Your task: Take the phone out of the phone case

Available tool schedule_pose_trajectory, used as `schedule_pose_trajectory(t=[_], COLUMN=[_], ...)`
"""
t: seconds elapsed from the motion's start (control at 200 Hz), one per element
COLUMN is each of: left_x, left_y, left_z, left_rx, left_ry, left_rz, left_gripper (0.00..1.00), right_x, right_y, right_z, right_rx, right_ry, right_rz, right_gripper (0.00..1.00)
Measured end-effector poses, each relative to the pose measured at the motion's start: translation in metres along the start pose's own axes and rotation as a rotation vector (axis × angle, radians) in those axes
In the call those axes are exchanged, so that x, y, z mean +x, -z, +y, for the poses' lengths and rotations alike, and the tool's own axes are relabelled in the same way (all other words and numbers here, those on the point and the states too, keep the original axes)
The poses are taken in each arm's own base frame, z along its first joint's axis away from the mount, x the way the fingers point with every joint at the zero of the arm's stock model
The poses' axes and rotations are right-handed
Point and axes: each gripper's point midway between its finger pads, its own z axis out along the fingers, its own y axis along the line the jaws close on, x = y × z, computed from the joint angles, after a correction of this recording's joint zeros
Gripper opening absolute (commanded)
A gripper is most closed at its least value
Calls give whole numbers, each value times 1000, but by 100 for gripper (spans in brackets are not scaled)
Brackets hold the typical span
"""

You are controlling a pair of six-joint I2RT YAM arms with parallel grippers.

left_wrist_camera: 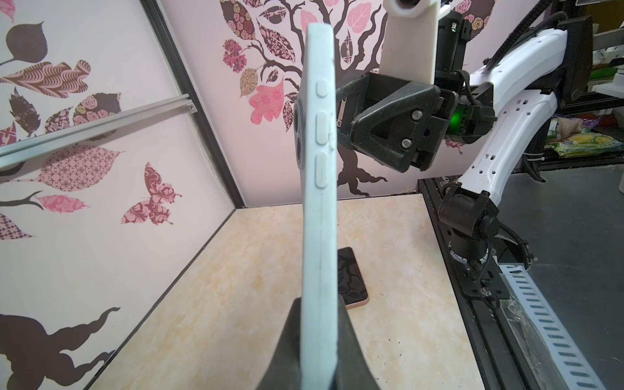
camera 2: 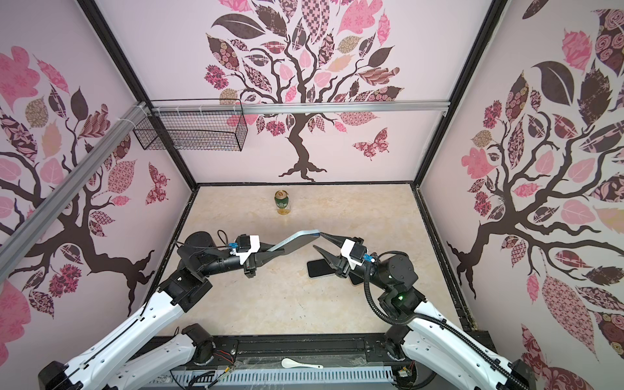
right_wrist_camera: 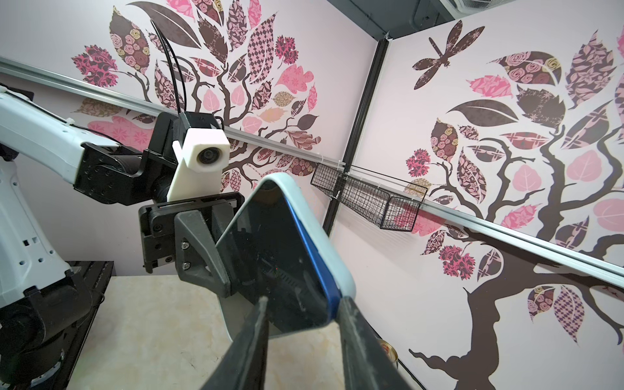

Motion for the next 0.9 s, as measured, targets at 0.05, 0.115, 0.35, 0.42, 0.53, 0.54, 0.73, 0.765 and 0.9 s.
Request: schedule_pose_trajectory(t=[0.05,0.115,0.35,0.42,0.53,0.54,0.73,0.765,0.9], left_x=[-1,-2,-3,0,4,4,1,-3,-21], left_y=[0,1,-1,-1,-1,-1,1,1,1], left_z=[0,-1,-7,-10,-13,-14,-17,-19,-23], left_rx=[4,13,66,85,102,104,121,130,176], left_ry=[1,1,4,13,21,22,40,49,74], left_rz=[2,5,20,28,37,38,29,16,-58], left_gripper=[0,0,0,0,0,0,0,0,0], right_x=[0,-1,-2,2,3,3,-4,-7,-33], right_y=[0,-1,-3,-4,-5,-5,-4,-4,-7], right_z=[0,1,8,12,18,18,28,31,42], right_rx=[-4,-13,-68,-95,-134,-138,-211,-235,-336], right_ry=[-1,-2,-10,-22,-34,-35,-53,-64,-138], right_rz=[3,6,32,54,69,71,83,75,-9], right_gripper=[38,38,38,38,37,36,31,30,30])
